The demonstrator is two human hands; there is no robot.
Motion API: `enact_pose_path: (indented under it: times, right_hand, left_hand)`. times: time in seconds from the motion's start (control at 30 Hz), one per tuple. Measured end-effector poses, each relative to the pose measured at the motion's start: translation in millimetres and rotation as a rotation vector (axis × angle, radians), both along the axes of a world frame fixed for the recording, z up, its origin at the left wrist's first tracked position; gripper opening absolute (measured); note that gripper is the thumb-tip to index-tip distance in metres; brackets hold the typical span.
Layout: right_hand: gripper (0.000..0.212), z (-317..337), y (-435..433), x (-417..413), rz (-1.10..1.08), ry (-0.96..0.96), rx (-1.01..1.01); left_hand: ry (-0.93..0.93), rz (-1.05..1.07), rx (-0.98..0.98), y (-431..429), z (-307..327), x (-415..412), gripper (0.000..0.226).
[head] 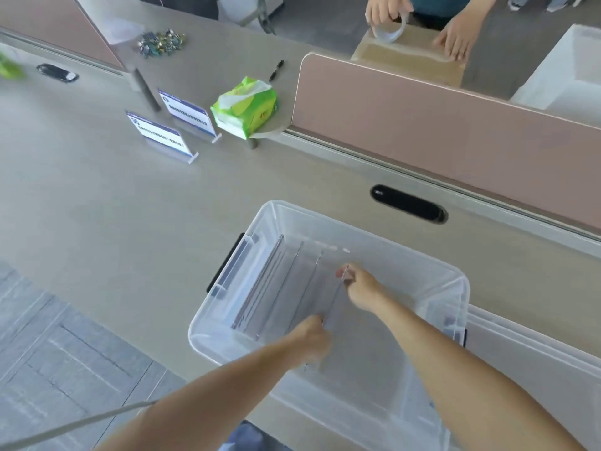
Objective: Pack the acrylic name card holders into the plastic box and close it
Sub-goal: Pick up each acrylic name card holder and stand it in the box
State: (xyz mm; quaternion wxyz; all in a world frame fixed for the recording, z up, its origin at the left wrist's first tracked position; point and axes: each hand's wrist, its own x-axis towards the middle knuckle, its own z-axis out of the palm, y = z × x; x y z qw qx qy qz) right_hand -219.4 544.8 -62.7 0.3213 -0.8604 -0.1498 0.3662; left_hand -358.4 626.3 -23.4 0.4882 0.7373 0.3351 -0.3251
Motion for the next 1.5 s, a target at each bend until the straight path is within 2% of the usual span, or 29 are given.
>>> enact_pose_path:
  times: [0.2,0.33,0.63,0.93,1.07,1.13,1.27,1.33,1.4,1.5]
  right_hand:
    - [0.026,-12.1,6.9,5.0,0.008,-0.011,0.034]
    - [0.027,-14.6,12.5,7.0,0.053,0.016,0.057]
    - [0.038,-19.8,11.4,12.2,0.108,0.068,0.039]
    - [0.042,-22.2,9.0,14.1,0.109,0.117,0.032]
    - [0.039,-22.9,12.2,12.7,0.029,0.168,0.052]
    - [0.04,-20.9,13.7,10.2,-0.045,0.171,0.072]
    - [0.055,5.0,7.6,7.1,-0.04,0.147,-0.004]
    - [0.06,21.5,2.3,7.5,-0.029,0.078,-0.062]
    - [0.055,39.1,-0.3,6.6,-0.042,0.022,-0.092]
    - [0.041,74.9,6.0,-3.5,-0.065,-0.082,-0.123]
  left_hand:
    - [0.024,-0.011,0.111,-0.2,10.9,0.5,0.051]
    - [0.028,0.002,0.138,-2.2,15.5,-0.1,0.038]
    - [0.001,-0.033,0.238,-6.2,6.0,2.0,0.05]
    - [0.002,-0.046,0.258,-5.9,4.4,3.3,0.059]
    - [0.023,-0.059,0.246,-4.9,8.0,4.9,0.068]
    - [0.016,-0.073,0.262,-5.2,10.8,2.4,0.064]
    - [-0.058,-0.124,0.311,-6.3,24.4,-2.5,0.048]
    - [-0.105,-0.149,0.302,-3.9,36.6,-2.2,0.049]
    - [-0.162,-0.176,0.283,4.0,48.0,-1.7,0.056]
    - [-0.311,-0.181,0.248,27.0,66.1,-5.6,0.053]
